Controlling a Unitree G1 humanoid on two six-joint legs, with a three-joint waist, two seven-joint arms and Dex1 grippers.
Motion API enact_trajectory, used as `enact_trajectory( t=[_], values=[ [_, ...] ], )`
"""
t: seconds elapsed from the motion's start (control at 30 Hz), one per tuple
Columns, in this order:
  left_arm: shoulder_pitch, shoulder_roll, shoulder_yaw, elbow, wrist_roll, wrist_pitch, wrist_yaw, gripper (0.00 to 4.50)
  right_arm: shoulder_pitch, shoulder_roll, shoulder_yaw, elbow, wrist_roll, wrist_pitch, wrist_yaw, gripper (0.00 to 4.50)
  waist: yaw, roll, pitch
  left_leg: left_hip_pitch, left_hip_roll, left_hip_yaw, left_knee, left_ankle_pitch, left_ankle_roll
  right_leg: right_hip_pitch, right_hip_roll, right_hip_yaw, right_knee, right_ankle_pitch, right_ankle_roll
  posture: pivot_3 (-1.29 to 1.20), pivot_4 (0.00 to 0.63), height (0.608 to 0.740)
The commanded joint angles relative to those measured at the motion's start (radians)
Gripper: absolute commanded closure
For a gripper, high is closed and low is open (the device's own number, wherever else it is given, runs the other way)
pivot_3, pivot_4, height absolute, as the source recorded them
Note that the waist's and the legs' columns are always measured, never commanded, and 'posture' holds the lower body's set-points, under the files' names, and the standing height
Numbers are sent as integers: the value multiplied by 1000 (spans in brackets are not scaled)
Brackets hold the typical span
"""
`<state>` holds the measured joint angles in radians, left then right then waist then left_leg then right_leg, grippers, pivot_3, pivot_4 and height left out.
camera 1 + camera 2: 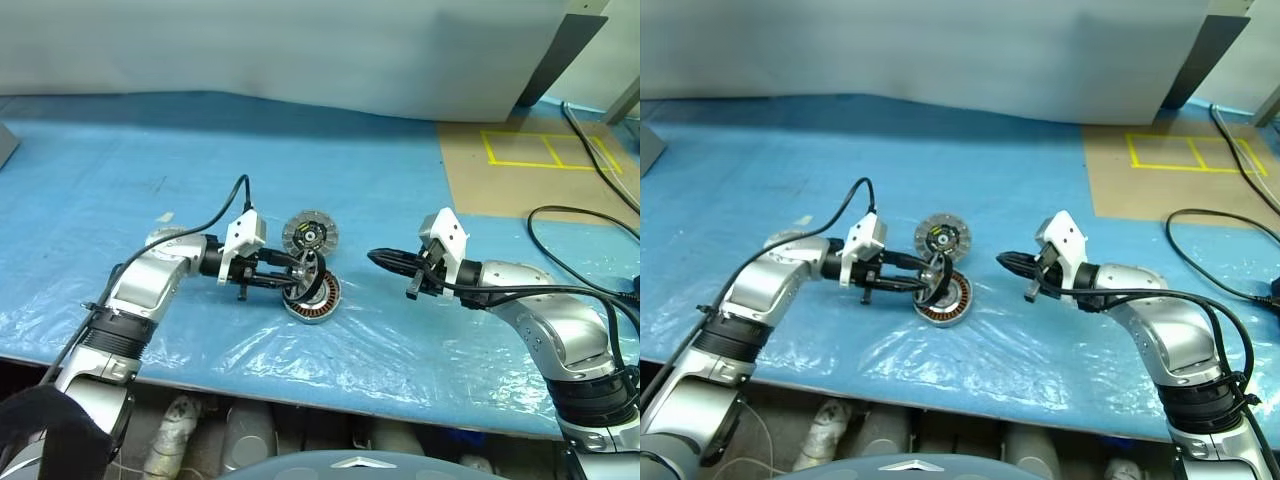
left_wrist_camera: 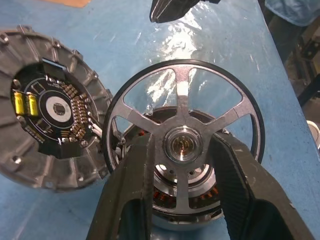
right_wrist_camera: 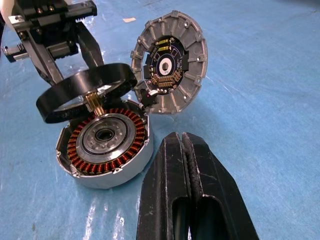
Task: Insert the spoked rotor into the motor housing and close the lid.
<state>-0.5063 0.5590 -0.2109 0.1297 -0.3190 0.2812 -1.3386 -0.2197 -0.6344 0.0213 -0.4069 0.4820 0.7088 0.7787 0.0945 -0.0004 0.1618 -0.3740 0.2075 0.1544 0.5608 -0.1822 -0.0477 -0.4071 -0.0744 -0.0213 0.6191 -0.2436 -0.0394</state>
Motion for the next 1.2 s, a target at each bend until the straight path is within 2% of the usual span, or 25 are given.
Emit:
enact_trajectory(
  t=[0.03,0.27,0.6,0.8,1.2],
  values=[
    [16,2,-7,-3,17,-40,-3,2984,5,-7,-21,-41,11,-4,-10,4500,0,0,0,0,0,0,0,0,0,0,0,0,0,0,0,0,150,740],
    [23,9,-26,8,51,-68,-1,2984,7,-10,-22,-40,13,-4,-18,4500,1,0,0,1,0,0,0,0,0,1,0,0,0,0,0,0,150,740],
    [0,67,-74,9,120,-134,-51,2984,5,-1,-11,-26,3,-12,-25,4500,-1,0,0,4,0,0,0,0,0,3,0,0,0,0,0,0,150,740],
    [-34,24,-54,25,130,-156,-2,1198,7,8,-5,-24,-5,-14,-33,4500,0,1,0,4,0,0,0,0,0,3,0,0,0,0,0,0,150,740],
    [-84,28,39,-28,34,-85,14,1198,20,10,-5,-54,24,-5,-21,4500,0,0,0,3,0,0,0,0,0,3,0,0,0,0,0,0,150,740]
  ],
)
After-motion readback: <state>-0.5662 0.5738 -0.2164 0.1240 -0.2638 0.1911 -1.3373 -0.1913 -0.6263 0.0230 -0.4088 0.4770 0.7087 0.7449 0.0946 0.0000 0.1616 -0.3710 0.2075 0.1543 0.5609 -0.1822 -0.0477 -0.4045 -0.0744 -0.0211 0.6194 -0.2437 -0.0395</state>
